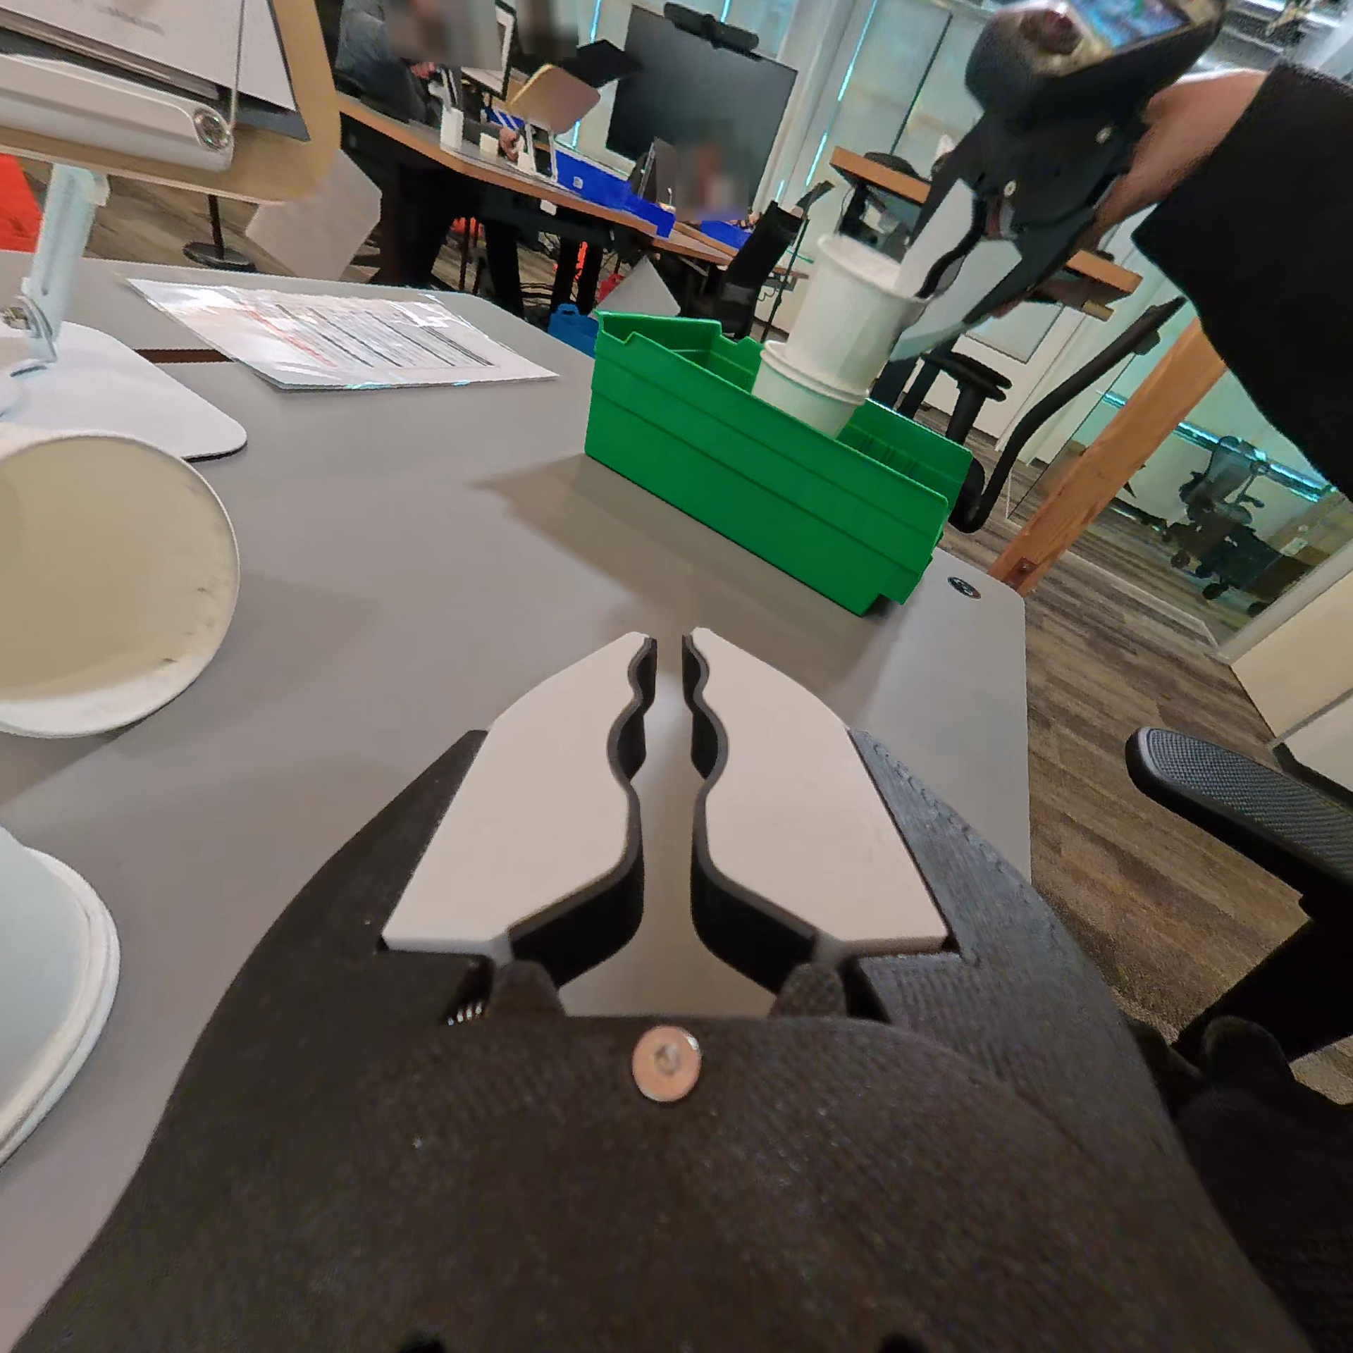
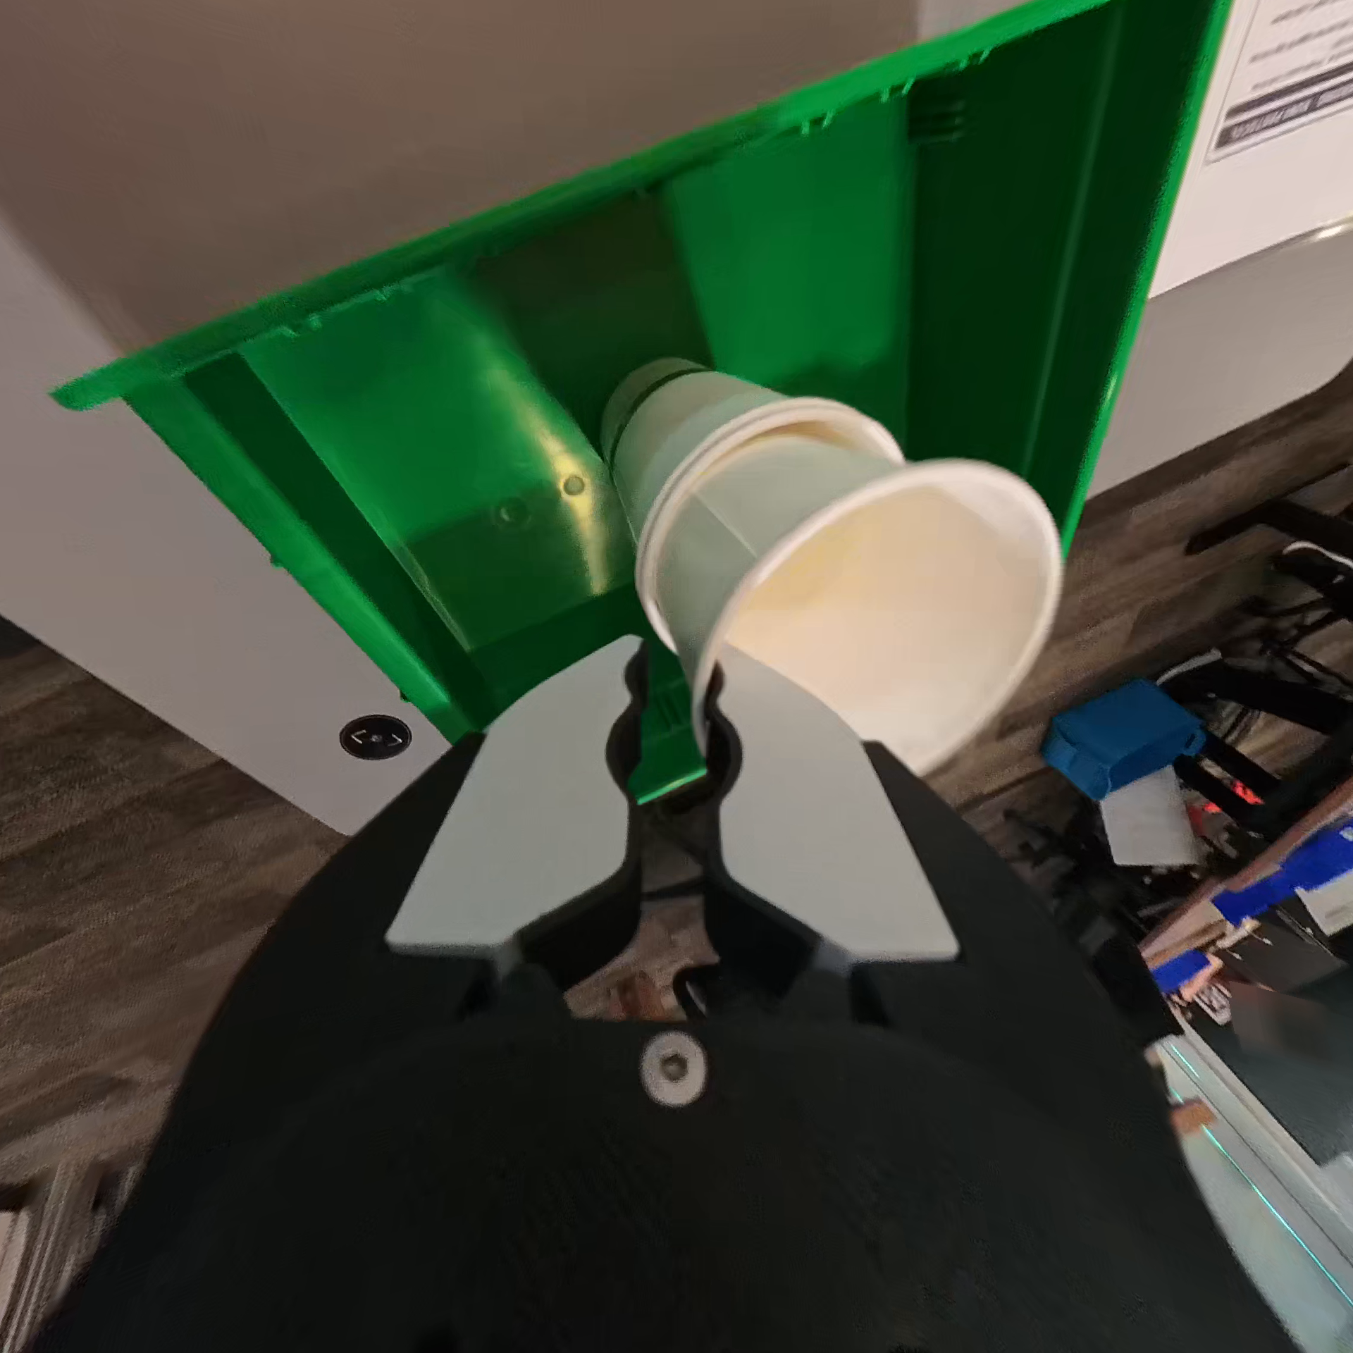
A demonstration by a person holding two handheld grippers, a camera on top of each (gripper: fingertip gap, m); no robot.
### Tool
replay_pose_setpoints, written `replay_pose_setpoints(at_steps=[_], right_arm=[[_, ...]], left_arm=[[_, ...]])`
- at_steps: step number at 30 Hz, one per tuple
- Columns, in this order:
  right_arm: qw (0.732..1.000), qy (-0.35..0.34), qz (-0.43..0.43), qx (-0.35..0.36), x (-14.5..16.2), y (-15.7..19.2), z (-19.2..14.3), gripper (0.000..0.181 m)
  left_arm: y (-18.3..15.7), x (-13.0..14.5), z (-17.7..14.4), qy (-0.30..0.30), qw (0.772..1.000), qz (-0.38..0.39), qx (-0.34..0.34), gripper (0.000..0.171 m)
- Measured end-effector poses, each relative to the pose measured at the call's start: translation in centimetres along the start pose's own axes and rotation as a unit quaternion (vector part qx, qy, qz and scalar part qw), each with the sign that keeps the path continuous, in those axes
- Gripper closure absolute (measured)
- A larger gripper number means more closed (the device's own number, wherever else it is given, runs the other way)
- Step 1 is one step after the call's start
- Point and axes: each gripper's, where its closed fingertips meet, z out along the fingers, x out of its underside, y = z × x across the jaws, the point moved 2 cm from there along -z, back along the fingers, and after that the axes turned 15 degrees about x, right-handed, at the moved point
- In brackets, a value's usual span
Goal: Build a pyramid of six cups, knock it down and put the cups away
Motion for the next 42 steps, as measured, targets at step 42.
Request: replay_pose_setpoints(at_steps=[42], right_arm=[[0.766,-0.439,0.469,-0.027,-24.8,17.3,-5.4,0.14]], left_arm=[[0.9,1.1,-0.1,0.054,0.994,0.063,-0.077,0.165]])
